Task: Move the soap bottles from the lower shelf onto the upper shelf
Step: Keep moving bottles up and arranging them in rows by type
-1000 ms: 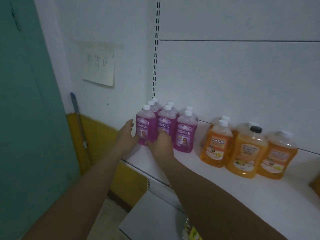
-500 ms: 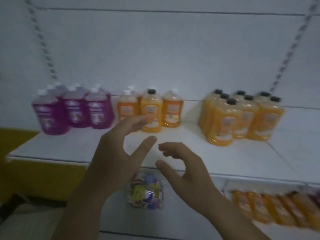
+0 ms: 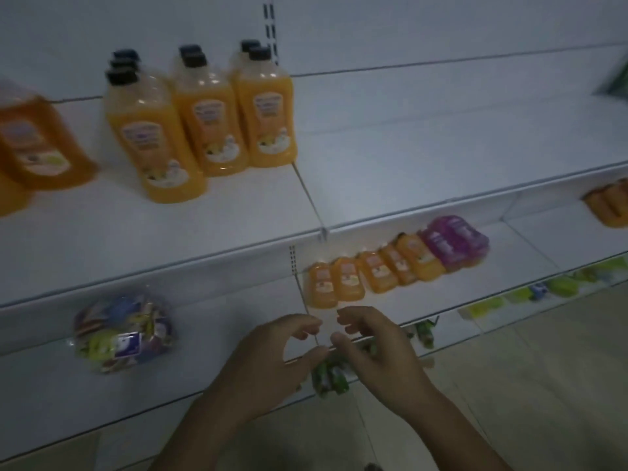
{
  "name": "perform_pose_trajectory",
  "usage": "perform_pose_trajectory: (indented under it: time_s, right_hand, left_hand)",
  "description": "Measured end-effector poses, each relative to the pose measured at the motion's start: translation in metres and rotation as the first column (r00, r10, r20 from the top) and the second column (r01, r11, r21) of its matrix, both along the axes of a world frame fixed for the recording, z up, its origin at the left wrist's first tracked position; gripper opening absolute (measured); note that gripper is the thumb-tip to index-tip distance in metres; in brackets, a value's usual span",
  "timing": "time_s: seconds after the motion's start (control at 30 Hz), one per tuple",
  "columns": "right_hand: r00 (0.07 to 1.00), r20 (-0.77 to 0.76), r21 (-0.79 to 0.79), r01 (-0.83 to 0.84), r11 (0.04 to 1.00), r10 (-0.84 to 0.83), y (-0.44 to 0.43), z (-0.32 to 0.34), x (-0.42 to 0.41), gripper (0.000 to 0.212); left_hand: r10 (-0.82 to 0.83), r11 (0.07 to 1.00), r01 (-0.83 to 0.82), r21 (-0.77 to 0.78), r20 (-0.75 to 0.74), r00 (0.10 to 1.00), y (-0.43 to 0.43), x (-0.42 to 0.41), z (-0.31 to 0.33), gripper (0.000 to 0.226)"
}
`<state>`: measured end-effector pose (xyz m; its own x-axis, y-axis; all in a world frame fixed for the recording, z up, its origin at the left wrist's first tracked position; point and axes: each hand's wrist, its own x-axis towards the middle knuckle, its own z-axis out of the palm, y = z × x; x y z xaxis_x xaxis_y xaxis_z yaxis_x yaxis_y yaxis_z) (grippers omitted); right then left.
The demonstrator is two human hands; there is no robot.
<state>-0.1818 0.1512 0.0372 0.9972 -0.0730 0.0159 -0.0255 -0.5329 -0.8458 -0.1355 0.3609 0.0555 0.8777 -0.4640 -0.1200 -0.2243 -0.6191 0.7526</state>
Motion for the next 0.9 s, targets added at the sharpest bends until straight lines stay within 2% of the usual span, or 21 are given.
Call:
perform_pose_trajectory:
  time_s: [0.17,0.3,0.37,0.47,0.53,0.63,0.7,0.83,0.9]
  right_hand:
    - [0.972,-0.229,0.012,0.060,0.998,-0.055,-0.072,-0.077,0.049,0.051]
    - [0.909,-0.404,-0.001,0.110,0.994,-0.101,-0.104,-0.132,0.118,0.062]
    - [0.888,-0.450,0.049,0.133,0.990,-0.097,-0.113,-0.155,0.150,0.057]
    - [0.847,-0.521,0.075,0.163,0.984,-0.100,-0.117,-0.188,0.188,0.045]
    - [0.828,-0.546,0.072,0.195,0.978,-0.125,-0.118,-0.215,0.207,0.048]
    - [0.817,-0.560,0.108,0.237,0.965,-0.138,-0.121,-0.255,0.229,0.066]
    - [0.828,-0.549,0.158,0.240,0.958,-0.117,-0.120,-0.257,0.238,0.057]
    - [0.796,-0.582,0.250,0.371,0.894,-0.168,-0.123,-0.273,0.253,0.050]
    - [0.770,-0.612,0.257,0.409,0.876,-0.180,-0.121,-0.280,0.258,0.045]
  left_hand:
    - [0.158,0.987,-0.149,0.057,-0.217,0.963,-0.078,0.039,-0.088,0.040]
    - [0.243,0.970,-0.236,0.059,-0.264,0.933,-0.139,0.093,-0.140,0.039]
    - [0.249,0.968,-0.244,0.053,-0.267,0.931,-0.168,0.123,-0.160,0.027]
    - [0.294,0.955,-0.296,0.029,-0.253,0.922,-0.200,0.163,-0.188,0.023]
    - [0.346,0.933,-0.359,-0.012,-0.243,0.906,-0.218,0.185,-0.203,0.018]
    - [0.394,0.900,-0.436,-0.029,-0.376,0.839,-0.236,0.203,-0.222,0.020]
    - [0.435,0.867,-0.492,-0.075,-0.369,0.821,-0.243,0.210,-0.233,0.025]
    - [0.515,0.854,-0.508,0.117,-0.338,0.788,-0.247,0.223,-0.261,0.023]
    - [0.562,0.824,-0.547,0.147,-0.333,0.757,-0.246,0.224,-0.264,0.022]
